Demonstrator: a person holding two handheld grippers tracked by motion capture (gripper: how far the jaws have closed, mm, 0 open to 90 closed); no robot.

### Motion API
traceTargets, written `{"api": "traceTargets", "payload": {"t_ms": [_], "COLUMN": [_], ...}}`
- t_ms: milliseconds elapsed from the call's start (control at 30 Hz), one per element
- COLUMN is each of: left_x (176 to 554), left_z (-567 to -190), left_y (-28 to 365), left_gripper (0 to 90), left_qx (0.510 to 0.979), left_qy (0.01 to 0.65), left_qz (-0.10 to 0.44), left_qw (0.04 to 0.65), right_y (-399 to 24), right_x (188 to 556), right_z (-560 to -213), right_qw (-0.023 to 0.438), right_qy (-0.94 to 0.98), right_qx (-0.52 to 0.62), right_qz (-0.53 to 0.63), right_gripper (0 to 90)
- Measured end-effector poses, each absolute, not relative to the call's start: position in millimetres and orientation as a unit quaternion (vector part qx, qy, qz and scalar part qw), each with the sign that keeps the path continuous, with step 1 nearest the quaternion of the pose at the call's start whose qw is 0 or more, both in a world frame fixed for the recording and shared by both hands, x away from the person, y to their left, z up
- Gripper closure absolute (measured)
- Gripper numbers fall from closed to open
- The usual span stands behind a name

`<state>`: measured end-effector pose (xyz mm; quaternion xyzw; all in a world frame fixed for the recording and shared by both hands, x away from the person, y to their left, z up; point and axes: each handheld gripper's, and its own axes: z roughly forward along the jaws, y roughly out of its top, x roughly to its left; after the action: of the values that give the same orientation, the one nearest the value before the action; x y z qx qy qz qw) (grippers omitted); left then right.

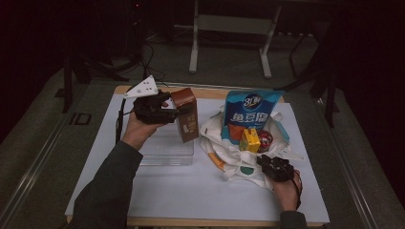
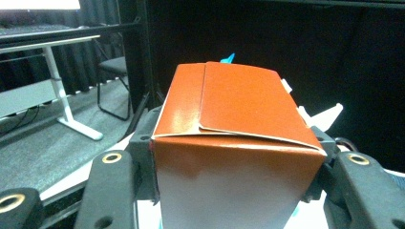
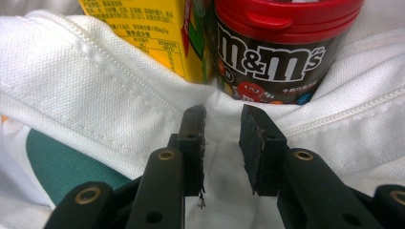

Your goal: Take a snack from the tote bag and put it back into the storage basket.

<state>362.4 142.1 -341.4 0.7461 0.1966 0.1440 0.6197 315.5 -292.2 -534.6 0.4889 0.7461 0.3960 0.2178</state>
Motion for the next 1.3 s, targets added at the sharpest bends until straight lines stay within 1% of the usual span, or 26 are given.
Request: {"api": "traceTargets", "payload": {"t_ms": [533, 967, 1300], "left_x": [362, 365, 366], "left_z": [-348, -355, -367], "left_y": [165, 189, 204], "left_gripper": [42.7, 42.7, 42.7], "left_qx": [0.76, 0.773, 0.782], "left_qy": [0.19, 0.188, 0.196], "left_qz": [0.127, 0.088, 0.079], "left_qw": [0.609, 0.599, 0.587], "right_y": [-291, -290, -290], "right_x": [314, 313, 313], "right_z": [-536, -536, -536], "right_qw": [0.226, 0.232, 0.233], "right_qy": [0.746, 0.747, 0.747], "right_qx": [0.486, 0.483, 0.483], "right_qz": [0.396, 0.393, 0.392], "right_gripper": [70.8, 70.9, 70.9]}}
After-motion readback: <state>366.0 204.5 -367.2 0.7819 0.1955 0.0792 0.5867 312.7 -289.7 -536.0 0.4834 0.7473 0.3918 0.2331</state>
